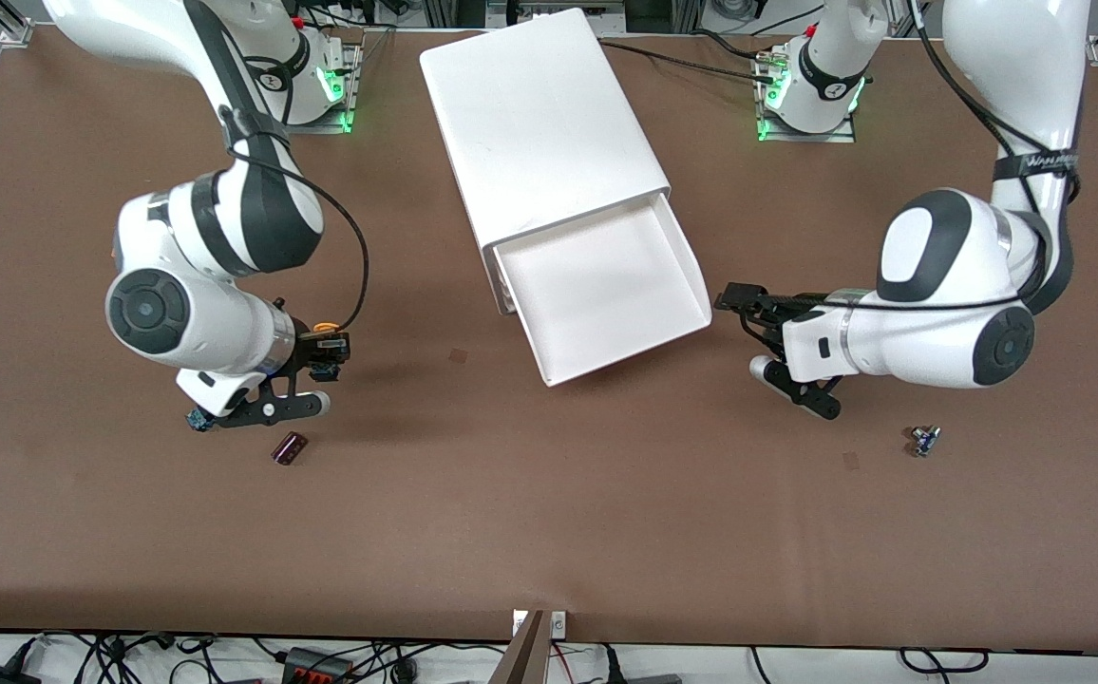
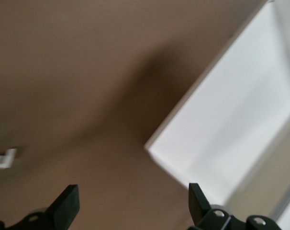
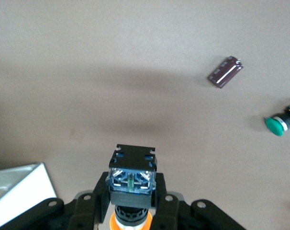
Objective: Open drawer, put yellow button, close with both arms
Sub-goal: 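Release the drawer with the left gripper while the right gripper lifts the button, then carry the yellow-ringed button over the open drawer with the right gripper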
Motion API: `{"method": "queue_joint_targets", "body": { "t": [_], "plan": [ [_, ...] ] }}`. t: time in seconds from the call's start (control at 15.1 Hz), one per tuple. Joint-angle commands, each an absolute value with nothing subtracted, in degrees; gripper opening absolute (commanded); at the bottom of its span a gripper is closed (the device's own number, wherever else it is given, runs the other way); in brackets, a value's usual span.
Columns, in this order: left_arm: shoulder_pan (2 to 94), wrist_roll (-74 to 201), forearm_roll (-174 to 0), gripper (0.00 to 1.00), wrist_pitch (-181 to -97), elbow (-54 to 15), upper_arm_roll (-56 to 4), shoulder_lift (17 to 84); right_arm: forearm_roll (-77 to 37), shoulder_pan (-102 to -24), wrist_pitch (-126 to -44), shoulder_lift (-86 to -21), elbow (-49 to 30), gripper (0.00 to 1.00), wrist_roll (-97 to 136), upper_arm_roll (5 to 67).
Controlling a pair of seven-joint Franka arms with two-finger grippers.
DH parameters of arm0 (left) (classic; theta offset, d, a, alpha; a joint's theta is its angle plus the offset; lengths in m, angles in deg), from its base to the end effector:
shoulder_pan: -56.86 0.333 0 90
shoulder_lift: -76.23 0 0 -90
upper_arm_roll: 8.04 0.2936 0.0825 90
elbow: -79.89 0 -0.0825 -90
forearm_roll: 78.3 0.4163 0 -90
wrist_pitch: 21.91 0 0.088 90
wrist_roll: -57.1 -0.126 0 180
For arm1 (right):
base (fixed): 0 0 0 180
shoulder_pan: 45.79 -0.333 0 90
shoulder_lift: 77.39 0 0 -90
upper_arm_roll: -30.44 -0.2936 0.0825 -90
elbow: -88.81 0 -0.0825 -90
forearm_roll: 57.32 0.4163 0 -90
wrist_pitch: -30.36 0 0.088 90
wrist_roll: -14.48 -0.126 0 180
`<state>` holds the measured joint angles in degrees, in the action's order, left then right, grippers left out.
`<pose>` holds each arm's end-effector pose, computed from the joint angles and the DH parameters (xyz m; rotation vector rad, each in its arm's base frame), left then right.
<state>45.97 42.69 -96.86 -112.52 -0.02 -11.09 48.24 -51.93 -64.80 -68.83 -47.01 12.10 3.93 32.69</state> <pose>0.6525 -0.1978 0.3652 2.6973 -0.6021 -0.4175 0.6772 0.2194 0.3647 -3.0926 -0.1408 0.2333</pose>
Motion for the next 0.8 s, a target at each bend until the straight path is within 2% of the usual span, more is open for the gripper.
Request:
{"method": "queue_joint_targets", "body": {
  "t": [0.0, 0.2, 0.53, 0.73],
  "plan": [
    [43.77, 44.18, -82.22, 1.00, -111.64, 3.07, -11.21, 49.41, -50.73, -65.65, -64.05, -45.66, 19.18, 0.00, -3.60, 31.86],
    [42.53, 44.27, -74.96, 1.00, -111.56, 6.31, -10.60, 49.78, -43.89, -66.01, -61.84, -45.66, 23.58, 0.00, -14.48, 30.97],
    [45.08, 47.32, -74.78, 1.00, -112.08, 15.28, -8.23, 49.69, -42.64, -71.80, -62.80, -46.02, 25.87, 0.00, -34.70, 30.53],
    [46.66, 55.15, -75.31, 1.00, -112.52, 14.86, -8.83, 51.78, -42.64, -75.57, -65.08, -45.32, 27.46, 0.00, -46.13, 30.18]
  ]
}}
